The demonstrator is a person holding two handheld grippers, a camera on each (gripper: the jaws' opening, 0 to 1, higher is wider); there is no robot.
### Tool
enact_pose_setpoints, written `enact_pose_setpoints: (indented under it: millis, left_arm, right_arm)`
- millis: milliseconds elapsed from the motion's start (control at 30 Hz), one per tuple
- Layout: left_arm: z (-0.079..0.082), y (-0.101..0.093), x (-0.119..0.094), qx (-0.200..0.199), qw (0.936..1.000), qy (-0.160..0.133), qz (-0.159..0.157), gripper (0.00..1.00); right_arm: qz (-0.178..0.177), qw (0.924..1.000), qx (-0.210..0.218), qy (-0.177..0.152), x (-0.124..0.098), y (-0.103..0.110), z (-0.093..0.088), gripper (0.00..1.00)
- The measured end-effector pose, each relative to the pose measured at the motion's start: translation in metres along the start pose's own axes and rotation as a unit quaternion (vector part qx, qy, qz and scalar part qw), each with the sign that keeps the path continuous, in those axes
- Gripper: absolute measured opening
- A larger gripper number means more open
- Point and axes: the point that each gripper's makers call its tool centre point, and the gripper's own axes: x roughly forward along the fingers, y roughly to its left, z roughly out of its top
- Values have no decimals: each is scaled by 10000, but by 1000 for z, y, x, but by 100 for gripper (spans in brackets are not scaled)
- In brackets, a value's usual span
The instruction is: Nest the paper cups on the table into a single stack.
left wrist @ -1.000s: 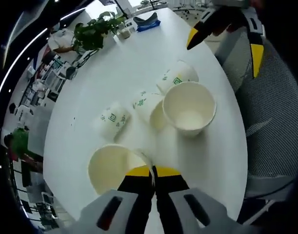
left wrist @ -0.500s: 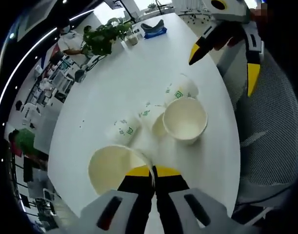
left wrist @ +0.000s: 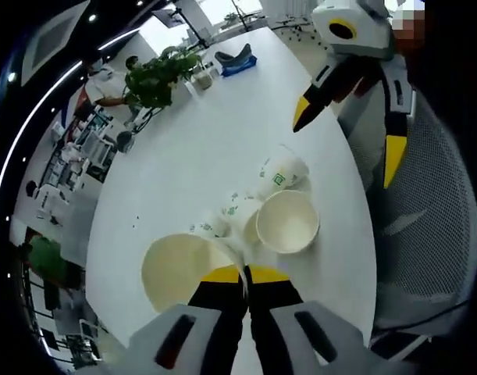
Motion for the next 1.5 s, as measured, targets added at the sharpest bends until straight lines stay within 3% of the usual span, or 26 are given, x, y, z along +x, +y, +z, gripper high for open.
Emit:
enact_pose_setpoints:
  millis: [233,667,867,1067,1500]
  left_arm:
    - [20,-11,-1,150,9997,-107,-157,0]
    - [32,-44,6,479,9971,-34,-598,0]
    - [35,-55,8,571,9955,1,-751,0]
    - [29,-69,15,751,9918,225,-1012,0]
    - [34,-70,25,707,9919,291,-1012,0]
  right_arm:
    - [32,10000,-5,2,-3,4,1,86]
    - [50,10000,18,-10,-2,5,-2,86]
    - [61,10000,24,-11,-2,5,-3,86]
    - [63,9999,44,-76,-4,6,-1,86]
    - [198,9998,17,78,1,12,-7,86]
